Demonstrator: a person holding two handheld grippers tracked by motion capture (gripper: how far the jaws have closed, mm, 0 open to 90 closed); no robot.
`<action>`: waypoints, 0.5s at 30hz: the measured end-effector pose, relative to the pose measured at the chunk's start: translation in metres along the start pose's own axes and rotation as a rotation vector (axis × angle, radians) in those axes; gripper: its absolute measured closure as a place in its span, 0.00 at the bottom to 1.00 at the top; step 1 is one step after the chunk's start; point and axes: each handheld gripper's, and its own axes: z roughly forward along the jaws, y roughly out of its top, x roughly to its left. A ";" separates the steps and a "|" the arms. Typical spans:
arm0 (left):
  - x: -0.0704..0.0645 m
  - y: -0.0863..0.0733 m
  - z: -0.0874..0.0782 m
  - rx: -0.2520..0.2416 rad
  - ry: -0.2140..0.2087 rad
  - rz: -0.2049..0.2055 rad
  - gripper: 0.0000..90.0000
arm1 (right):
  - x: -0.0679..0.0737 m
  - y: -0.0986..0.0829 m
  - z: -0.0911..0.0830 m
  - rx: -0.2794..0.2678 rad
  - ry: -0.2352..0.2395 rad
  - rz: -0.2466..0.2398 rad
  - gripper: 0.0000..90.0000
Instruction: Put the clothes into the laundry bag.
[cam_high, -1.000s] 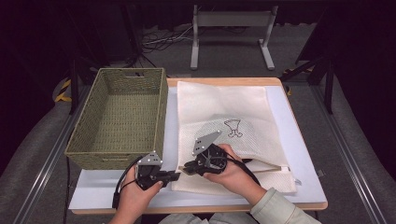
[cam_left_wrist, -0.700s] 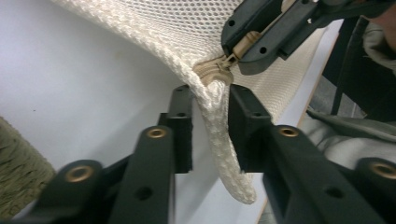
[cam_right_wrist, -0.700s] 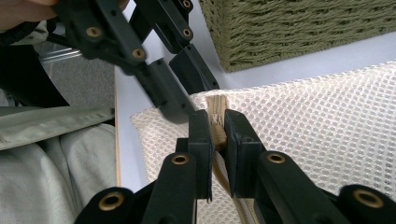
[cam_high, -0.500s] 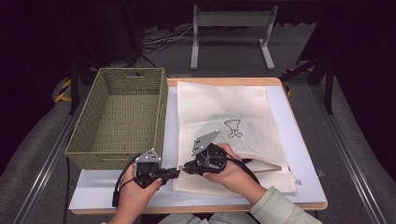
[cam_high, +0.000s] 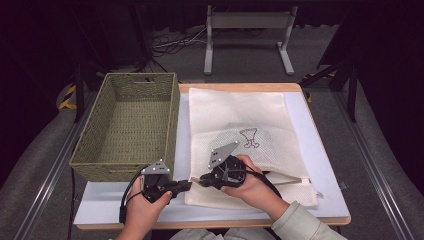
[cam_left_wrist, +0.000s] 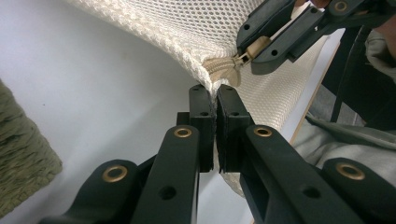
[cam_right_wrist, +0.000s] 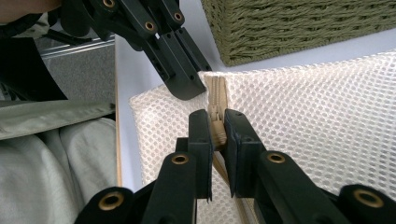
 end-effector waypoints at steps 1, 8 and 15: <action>-0.001 0.000 0.000 -0.002 -0.001 0.001 0.97 | 0.000 0.000 -0.001 -0.003 0.005 -0.001 0.90; -0.004 0.001 -0.002 -0.008 0.008 0.027 0.97 | 0.001 -0.004 -0.007 -0.004 0.006 -0.008 0.90; 0.001 0.000 -0.008 -0.030 0.025 0.015 0.97 | -0.002 -0.009 -0.014 0.007 -0.003 -0.005 0.90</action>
